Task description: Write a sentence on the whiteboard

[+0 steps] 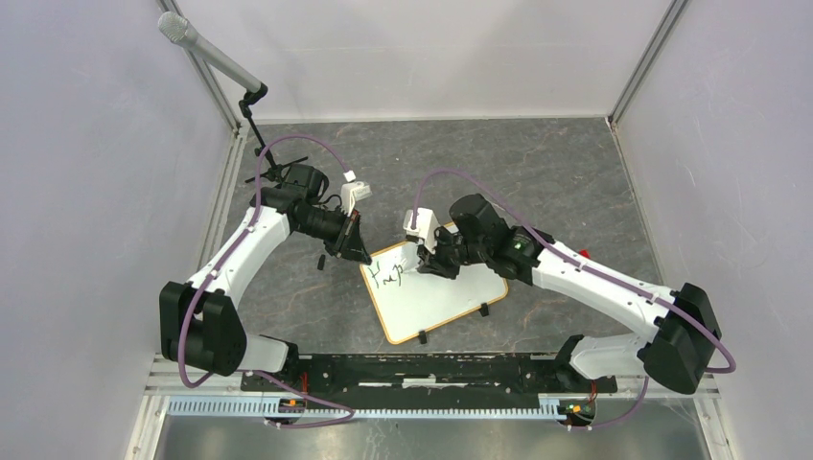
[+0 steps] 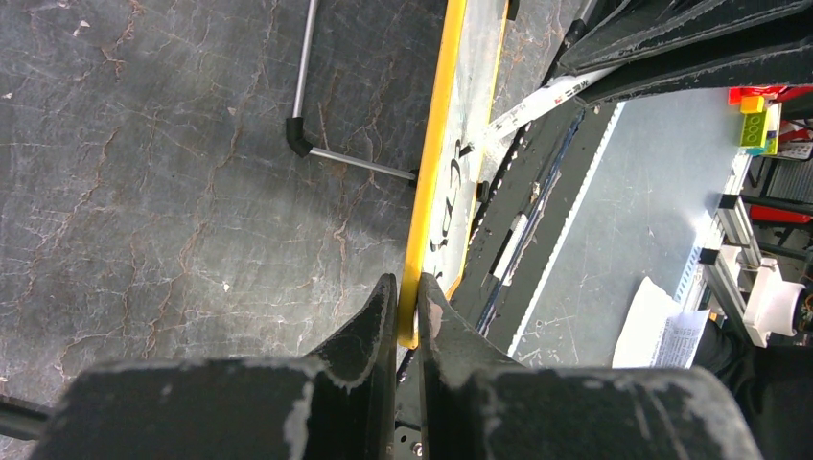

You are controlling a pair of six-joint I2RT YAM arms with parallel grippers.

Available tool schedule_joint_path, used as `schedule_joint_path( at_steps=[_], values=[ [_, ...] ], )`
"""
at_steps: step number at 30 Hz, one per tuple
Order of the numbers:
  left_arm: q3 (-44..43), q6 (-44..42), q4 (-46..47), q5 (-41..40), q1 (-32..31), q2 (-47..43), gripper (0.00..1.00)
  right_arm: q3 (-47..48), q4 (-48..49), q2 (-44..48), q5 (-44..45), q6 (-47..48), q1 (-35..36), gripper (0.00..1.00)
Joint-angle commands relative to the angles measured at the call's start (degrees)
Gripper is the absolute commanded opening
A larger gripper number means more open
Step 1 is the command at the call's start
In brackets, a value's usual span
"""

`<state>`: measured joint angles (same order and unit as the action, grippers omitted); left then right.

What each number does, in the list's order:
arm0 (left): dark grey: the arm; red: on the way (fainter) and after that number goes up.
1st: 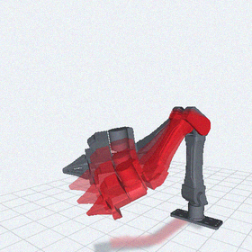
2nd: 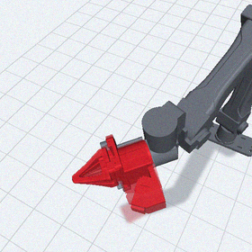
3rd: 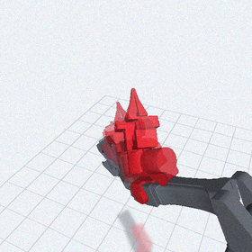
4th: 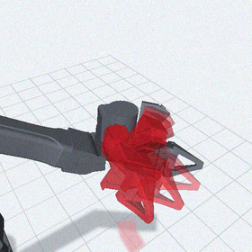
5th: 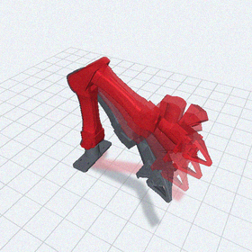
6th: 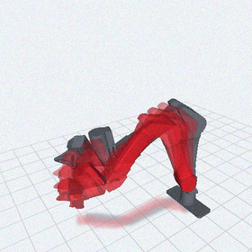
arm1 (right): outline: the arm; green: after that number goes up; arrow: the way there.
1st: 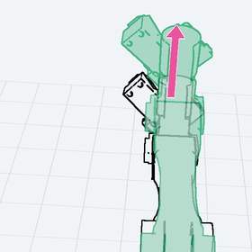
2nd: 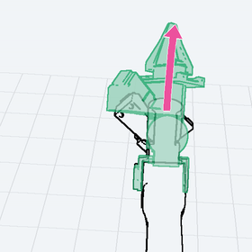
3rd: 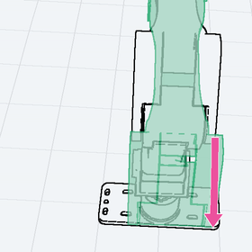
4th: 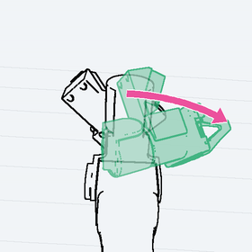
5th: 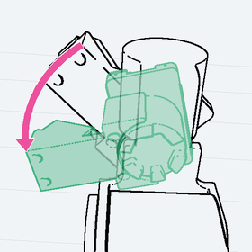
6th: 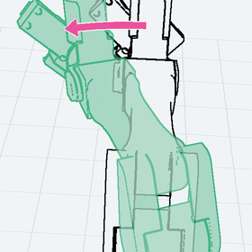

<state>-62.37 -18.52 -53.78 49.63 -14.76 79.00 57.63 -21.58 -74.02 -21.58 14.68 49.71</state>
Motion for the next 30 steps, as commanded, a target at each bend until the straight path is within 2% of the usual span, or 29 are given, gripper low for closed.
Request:
schedule_joint_path(
  at_steps=[1, 14, 30],
  values=[
    [0.93, 0.25, -0.80, -0.83, -0.97, -0.82, 0.02, 0.34, 1.60, -0.94, 0.01, -0.70, 0.68, 0.00],
    [1.09, 0.33, -0.85, -0.93, -1.06, -0.69, 0.02, 2.50, -0.41, 2.09, -1.10, 0.88, -1.15, 0.00],
    [1.20, 0.07, -0.78, -0.89, -1.16, -0.61, 0.02, 3.37, 0.32, -0.01, -0.06, 1.19, -1.65, 0.00]
  ],
)
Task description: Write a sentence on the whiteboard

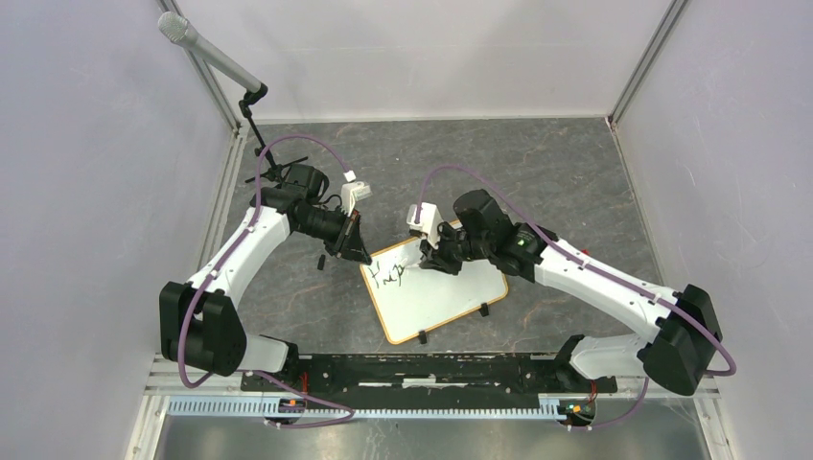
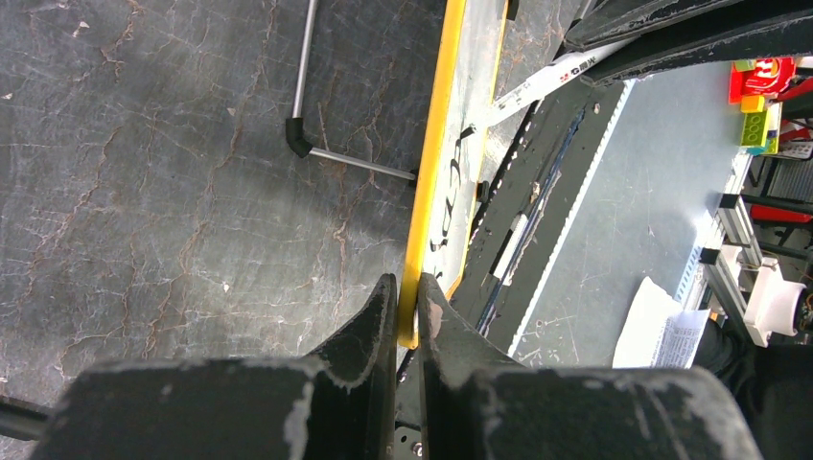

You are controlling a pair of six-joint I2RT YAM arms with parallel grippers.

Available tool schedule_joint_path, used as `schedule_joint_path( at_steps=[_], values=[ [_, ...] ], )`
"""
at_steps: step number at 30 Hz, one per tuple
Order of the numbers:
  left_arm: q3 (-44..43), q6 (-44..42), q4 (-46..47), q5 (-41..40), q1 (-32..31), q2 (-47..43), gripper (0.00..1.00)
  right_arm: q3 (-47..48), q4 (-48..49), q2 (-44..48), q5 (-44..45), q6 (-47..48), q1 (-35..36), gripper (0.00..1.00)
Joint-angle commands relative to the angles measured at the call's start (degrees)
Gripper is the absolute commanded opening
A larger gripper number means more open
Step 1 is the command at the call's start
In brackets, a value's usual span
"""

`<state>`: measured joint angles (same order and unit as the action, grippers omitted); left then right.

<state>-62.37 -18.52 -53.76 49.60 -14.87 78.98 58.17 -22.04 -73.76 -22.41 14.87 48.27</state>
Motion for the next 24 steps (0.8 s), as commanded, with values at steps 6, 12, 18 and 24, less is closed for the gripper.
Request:
schedule_joint_path(
  at_steps=[6, 12, 18, 24],
  values=[
    [1.10, 0.11, -0.82, -1.07, -1.06, -0.38, 0.02, 2.96, 0.01, -0.77, 2.41, 1.74, -0.78, 0.00],
    [1.11, 0.07, -0.82, -1.02, -1.11, -0.35, 0.02, 4.77, -0.83, -0.99, 3.16, 2.53, -2.53, 0.00],
    [1.09, 0.17, -0.82, -1.09, -1.12, -0.45, 0.02, 5.31, -1.15, -1.30, 2.29, 2.44, -2.66, 0.00],
    [1.11, 0.07, -0.78, -1.18, -1.12, -0.48, 0.02, 3.82, -1.67, -1.16, 1.47, 2.35, -2.70, 0.00]
  ],
)
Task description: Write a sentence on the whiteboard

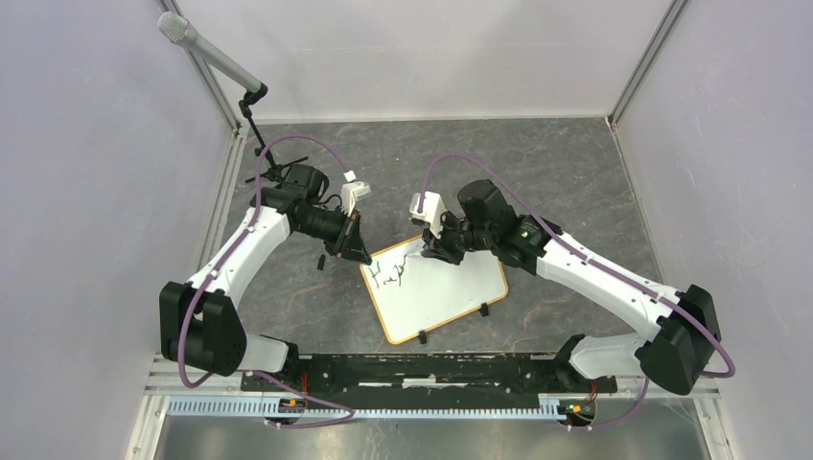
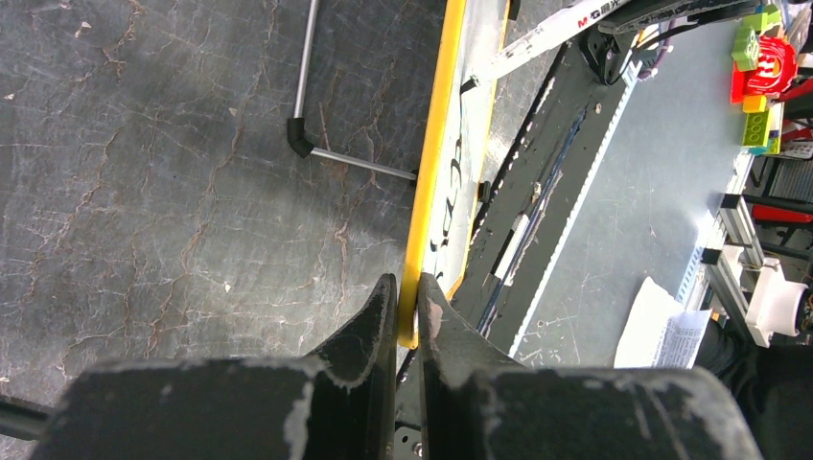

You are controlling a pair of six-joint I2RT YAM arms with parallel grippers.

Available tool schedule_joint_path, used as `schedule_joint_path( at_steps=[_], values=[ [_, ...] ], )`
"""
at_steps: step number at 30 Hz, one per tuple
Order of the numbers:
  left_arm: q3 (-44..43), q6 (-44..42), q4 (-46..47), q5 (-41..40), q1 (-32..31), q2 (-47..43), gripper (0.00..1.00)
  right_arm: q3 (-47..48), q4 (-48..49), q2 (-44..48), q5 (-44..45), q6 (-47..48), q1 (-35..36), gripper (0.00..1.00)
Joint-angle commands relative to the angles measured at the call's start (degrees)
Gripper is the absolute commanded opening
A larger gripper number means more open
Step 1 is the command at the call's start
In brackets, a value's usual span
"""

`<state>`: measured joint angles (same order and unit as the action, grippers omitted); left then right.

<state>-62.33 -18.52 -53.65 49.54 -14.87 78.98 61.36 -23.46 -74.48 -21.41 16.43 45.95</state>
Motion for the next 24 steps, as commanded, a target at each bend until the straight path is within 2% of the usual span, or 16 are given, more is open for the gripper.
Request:
schedule_joint_path(
  at_steps=[1, 16, 24],
  values=[
    [1.02, 0.08, -0.90, -1.11, -1.12, -0.42, 0.02, 0.22, -0.32, -0.30, 0.38, 0.80, -0.28, 0.00],
    [1.07, -0.11, -0.95, -1.11, -1.21, -0.49, 0.02, -6.15, 0.04, 2.10, -0.18, -0.86, 3.23, 0.00],
    [1.24, -0.01, -0.94, -1.29, -1.21, -0.82, 0.02, -1.18, -0.47, 0.40, -3.07, -0.90, 5.03, 0.00]
  ],
)
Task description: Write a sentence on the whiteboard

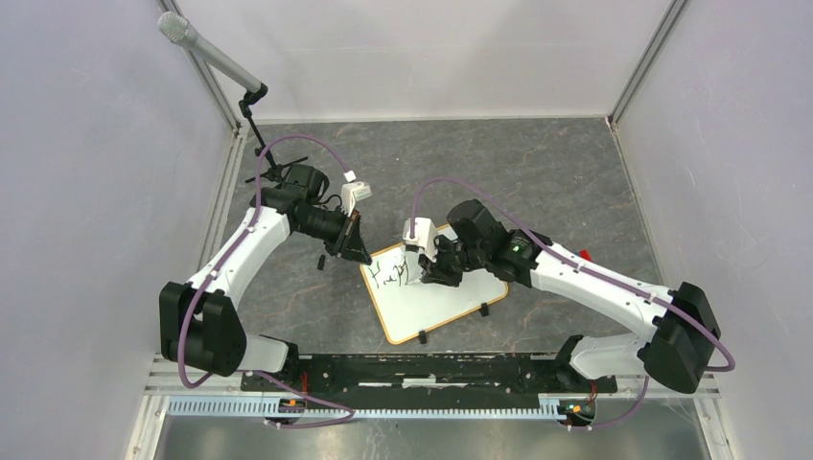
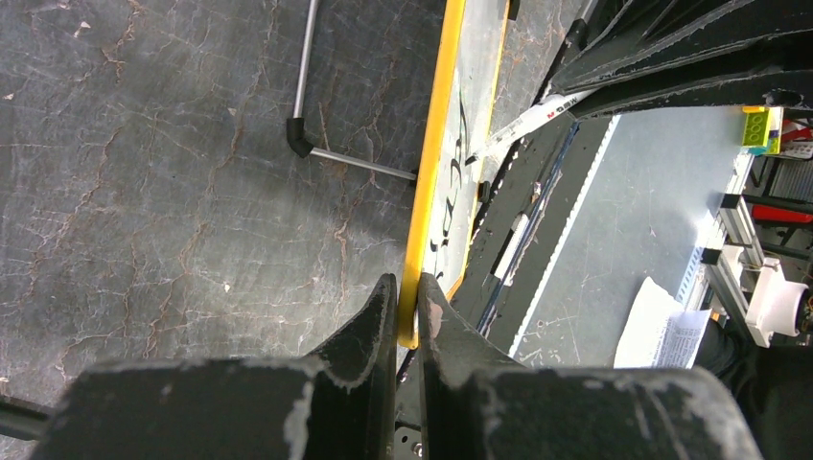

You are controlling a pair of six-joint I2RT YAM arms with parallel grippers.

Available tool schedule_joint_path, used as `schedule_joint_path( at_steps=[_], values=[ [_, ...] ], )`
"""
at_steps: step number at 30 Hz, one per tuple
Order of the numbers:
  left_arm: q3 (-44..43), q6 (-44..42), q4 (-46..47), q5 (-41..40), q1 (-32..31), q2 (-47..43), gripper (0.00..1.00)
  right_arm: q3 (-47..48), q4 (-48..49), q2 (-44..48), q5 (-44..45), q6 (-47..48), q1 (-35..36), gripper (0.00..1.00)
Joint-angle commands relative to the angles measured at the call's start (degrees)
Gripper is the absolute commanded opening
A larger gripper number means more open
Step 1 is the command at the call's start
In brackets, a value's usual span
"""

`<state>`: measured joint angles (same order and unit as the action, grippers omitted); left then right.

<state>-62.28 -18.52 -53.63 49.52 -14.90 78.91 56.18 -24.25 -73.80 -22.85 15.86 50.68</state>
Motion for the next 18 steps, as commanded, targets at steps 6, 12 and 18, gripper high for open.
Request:
schedule_joint_path(
  at_steps=[6, 12, 18],
  values=[
    [1.20, 0.00, -0.95, -1.04, -1.19, -0.56, 0.02, 7.06, -0.86, 2.48, -2.16, 0.40, -0.18, 0.00],
    [0.85, 0.11, -0.91, -1.00, -1.32, -0.42, 0.03, 6.89, -1.11, 1.87, 2.34, 0.75, -1.58, 0.00],
    [1.02, 0.17, -0.98, -1.26, -1.36, -0.68, 0.02, 6.78, -1.29, 0.88, 4.42, 1.11, -1.90, 0.00]
  ],
)
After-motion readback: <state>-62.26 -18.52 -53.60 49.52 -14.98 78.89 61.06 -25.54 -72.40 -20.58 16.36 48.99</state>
